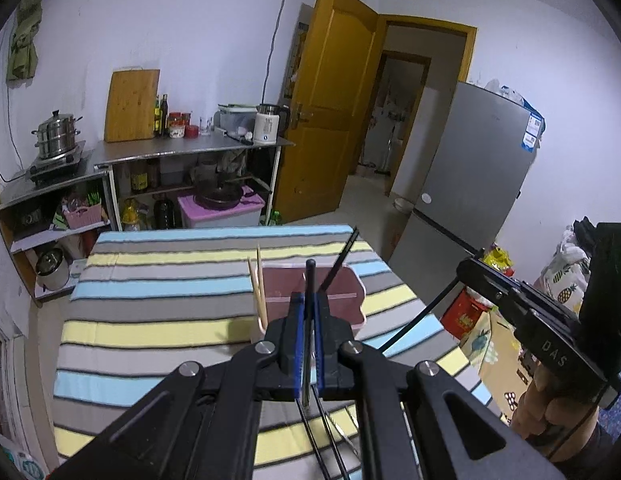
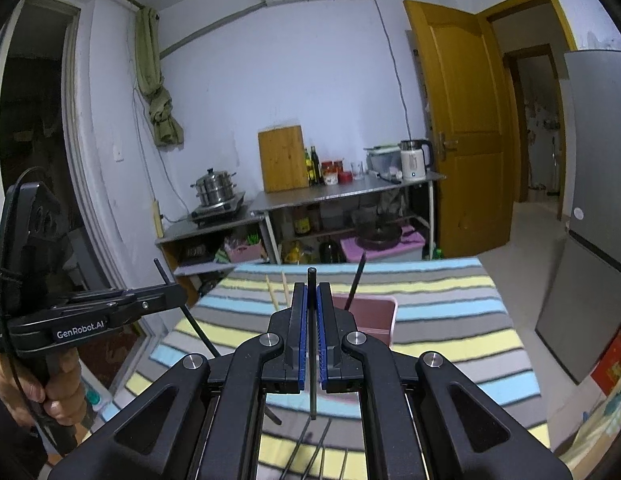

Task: Organize utensils
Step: 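Lift both black chopsticks and carry them above the pink basket, then lower both black chopsticks into the basket and open both tools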

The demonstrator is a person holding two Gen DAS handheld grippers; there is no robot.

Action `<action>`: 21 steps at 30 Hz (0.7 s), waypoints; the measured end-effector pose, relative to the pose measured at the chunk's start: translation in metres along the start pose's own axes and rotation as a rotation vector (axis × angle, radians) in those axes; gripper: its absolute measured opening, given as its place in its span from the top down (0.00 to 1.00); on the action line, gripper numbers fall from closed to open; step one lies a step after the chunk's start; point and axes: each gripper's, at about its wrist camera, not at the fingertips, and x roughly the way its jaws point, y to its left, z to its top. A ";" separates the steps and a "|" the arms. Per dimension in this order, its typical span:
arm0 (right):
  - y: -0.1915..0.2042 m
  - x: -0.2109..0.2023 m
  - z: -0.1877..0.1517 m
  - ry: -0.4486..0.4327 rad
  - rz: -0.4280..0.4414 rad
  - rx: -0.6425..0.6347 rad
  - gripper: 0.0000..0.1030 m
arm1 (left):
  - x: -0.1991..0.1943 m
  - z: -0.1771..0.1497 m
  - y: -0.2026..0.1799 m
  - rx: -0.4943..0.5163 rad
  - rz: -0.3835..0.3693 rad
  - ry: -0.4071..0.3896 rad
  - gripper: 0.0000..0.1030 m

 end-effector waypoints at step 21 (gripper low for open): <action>-0.013 0.049 0.040 -0.073 -0.008 0.024 0.96 | 0.037 0.062 0.009 -0.006 0.022 -0.089 0.95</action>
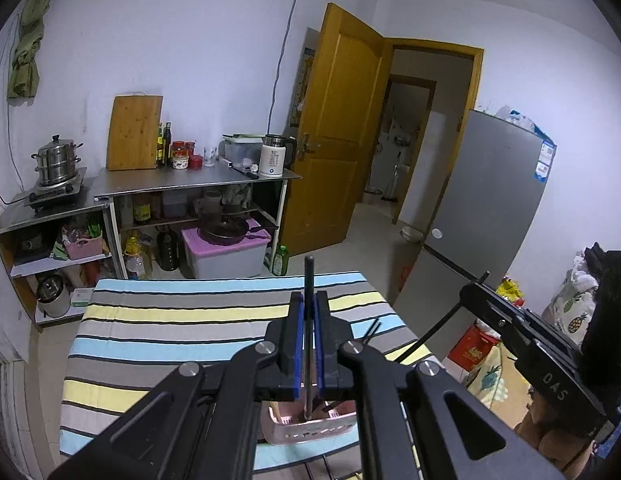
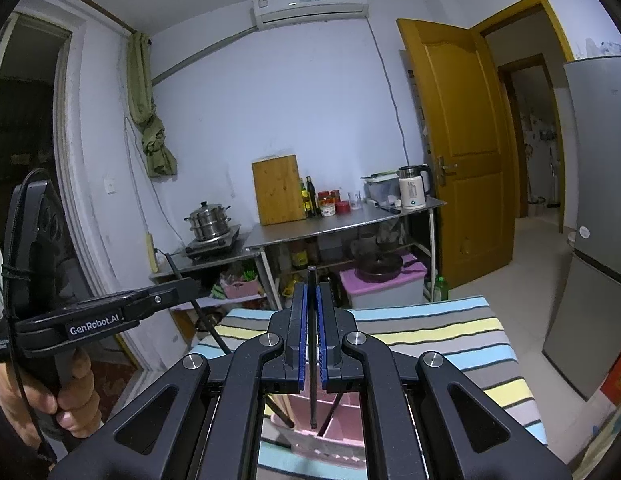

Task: Organize utensils
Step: 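Lower both black chopsticks into the basket and open both tools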

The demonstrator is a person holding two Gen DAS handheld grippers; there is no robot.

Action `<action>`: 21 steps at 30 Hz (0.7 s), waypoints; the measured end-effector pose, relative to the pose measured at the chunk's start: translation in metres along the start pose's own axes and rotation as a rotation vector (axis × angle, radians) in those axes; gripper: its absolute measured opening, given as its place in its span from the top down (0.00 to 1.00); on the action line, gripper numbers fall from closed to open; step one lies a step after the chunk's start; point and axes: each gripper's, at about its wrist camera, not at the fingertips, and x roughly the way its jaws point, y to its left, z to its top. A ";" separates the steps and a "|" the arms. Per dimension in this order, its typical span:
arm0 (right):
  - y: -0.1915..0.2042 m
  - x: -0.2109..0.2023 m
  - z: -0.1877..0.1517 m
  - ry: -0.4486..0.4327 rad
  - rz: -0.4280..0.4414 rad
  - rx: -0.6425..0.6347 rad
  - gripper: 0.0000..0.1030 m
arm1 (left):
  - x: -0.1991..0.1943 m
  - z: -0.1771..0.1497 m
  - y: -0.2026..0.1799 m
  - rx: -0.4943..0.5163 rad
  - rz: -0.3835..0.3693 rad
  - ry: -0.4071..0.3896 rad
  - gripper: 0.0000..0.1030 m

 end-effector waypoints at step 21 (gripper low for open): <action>-0.017 0.060 -0.066 0.191 -0.022 0.024 0.96 | 0.071 -0.056 0.022 -0.056 0.005 0.165 0.95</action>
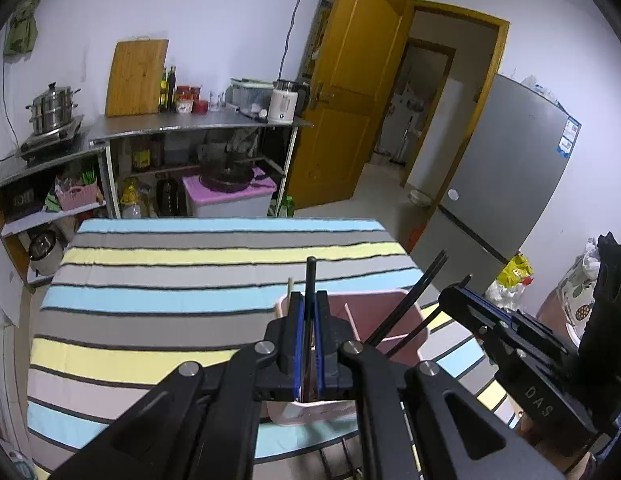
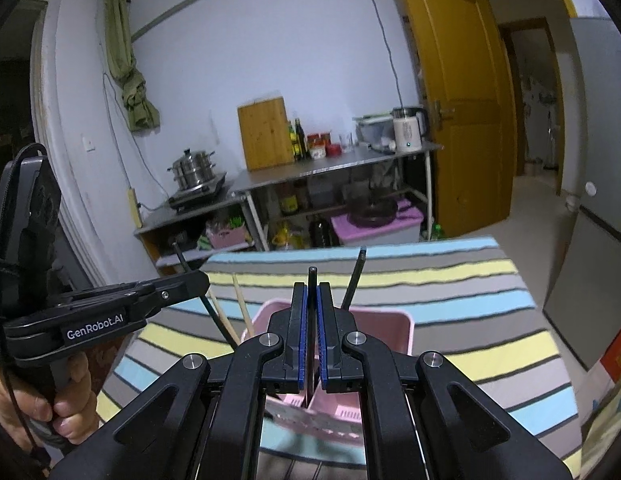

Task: Organize utensils
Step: 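Lower both black chopsticks into the basket and open both tools, then withdraw both tools and move them to the last black chopsticks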

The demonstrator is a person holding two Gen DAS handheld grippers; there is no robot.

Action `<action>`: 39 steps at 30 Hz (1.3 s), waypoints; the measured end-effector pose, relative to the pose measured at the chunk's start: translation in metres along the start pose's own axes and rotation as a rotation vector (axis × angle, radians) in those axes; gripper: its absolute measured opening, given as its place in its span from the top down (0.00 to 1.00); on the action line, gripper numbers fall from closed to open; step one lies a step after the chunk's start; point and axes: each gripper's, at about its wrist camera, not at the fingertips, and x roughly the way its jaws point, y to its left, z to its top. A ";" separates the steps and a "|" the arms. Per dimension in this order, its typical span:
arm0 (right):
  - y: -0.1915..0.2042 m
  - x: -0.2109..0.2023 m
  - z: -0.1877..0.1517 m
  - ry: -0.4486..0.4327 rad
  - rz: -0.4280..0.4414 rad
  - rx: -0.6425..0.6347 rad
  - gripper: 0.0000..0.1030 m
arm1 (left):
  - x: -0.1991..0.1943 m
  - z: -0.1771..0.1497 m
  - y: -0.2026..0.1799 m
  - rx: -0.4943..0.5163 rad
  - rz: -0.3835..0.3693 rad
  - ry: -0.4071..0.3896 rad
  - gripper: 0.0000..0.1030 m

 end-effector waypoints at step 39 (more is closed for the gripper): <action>0.010 -0.151 -0.125 0.054 0.003 0.075 0.84 | -0.129 -0.165 -0.029 -0.035 0.017 -0.064 0.72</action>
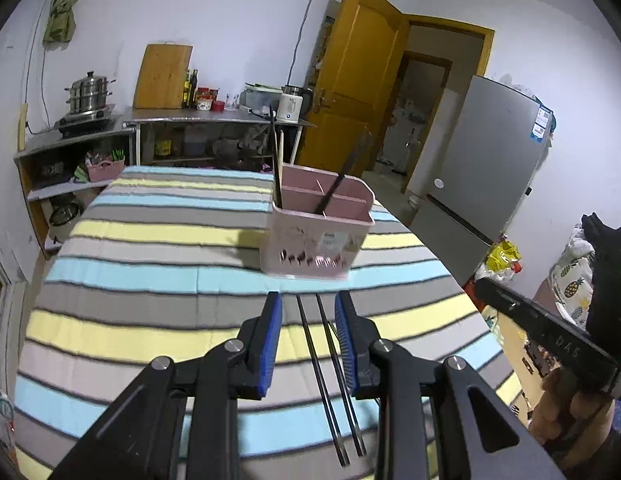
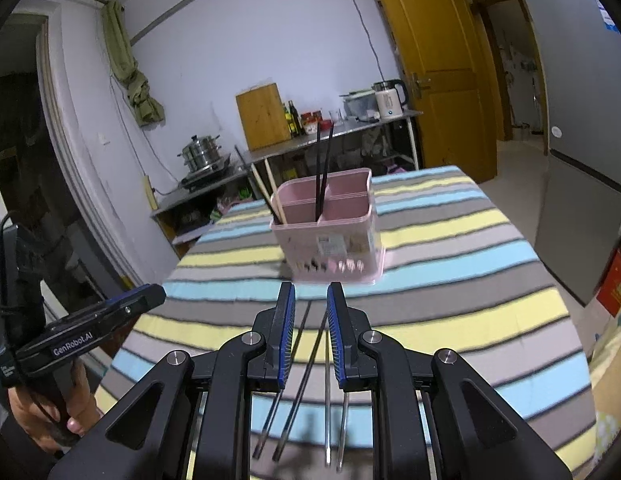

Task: Organize utensils
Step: 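Withdraw both tools and move them to the last black chopsticks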

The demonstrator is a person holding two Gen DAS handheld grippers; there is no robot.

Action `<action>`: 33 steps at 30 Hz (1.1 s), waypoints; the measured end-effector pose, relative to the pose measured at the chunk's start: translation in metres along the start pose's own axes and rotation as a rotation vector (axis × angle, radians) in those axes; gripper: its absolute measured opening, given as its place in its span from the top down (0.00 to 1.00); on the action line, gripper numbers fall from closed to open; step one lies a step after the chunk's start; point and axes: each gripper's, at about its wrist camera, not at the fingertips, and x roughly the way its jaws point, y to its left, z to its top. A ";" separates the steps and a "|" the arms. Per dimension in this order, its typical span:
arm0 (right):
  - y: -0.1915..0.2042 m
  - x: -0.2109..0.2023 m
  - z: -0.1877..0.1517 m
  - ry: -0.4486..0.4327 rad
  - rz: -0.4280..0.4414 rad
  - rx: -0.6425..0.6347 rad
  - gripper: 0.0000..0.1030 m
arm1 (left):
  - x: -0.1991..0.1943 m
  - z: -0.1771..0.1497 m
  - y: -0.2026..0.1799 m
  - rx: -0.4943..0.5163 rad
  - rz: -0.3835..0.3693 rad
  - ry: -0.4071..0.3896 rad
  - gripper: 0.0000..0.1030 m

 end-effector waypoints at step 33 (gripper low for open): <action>0.007 0.093 -0.031 0.212 -0.023 -0.018 0.84 | 0.075 -0.027 0.018 -0.018 0.001 0.182 0.72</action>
